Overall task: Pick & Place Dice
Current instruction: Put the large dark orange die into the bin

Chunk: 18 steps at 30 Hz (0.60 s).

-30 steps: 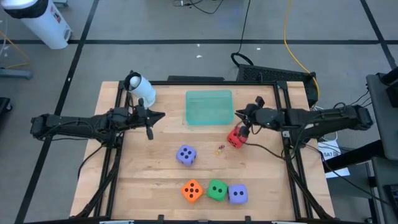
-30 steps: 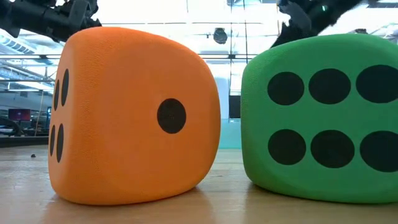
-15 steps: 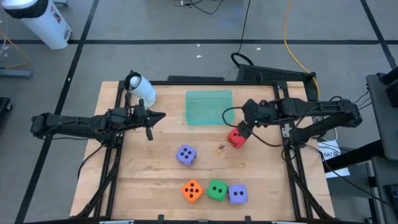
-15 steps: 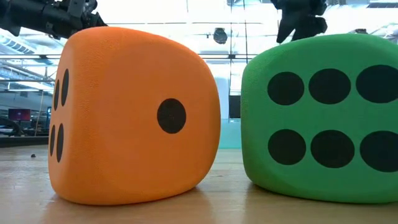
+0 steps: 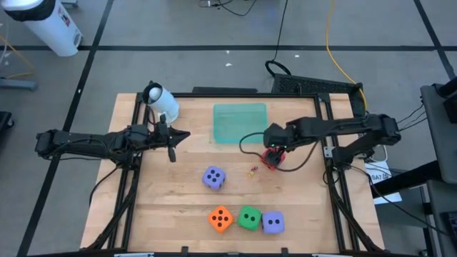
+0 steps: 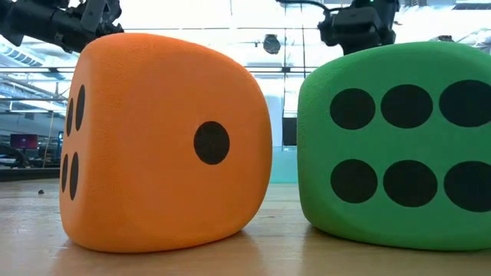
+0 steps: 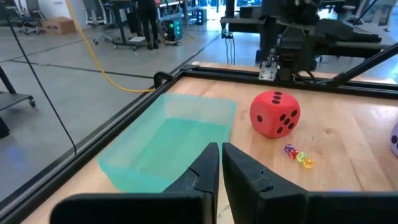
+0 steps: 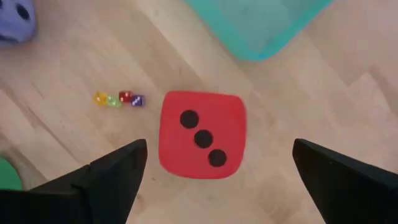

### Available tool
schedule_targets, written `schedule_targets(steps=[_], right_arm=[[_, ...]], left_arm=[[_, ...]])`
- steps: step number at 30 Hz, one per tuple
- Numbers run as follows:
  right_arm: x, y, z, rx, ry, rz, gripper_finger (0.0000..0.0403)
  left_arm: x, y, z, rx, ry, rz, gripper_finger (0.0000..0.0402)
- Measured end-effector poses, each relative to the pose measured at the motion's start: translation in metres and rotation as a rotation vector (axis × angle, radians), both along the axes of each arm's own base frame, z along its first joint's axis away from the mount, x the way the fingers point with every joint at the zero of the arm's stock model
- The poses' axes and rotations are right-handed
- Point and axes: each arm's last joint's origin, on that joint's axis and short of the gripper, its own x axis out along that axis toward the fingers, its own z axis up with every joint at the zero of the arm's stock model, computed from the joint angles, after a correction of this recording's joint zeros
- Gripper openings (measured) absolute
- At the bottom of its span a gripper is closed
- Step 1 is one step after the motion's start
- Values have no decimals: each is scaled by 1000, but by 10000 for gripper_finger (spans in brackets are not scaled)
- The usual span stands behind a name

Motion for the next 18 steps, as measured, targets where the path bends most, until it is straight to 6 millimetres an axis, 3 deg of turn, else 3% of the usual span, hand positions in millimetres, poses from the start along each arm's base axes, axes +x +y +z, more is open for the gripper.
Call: schedule_targets(steps=[18], right_arm=[[14, 4, -37, 52, 91, -31, 400]], left_arm=[[0, 0, -1, 8, 16, -1, 33]])
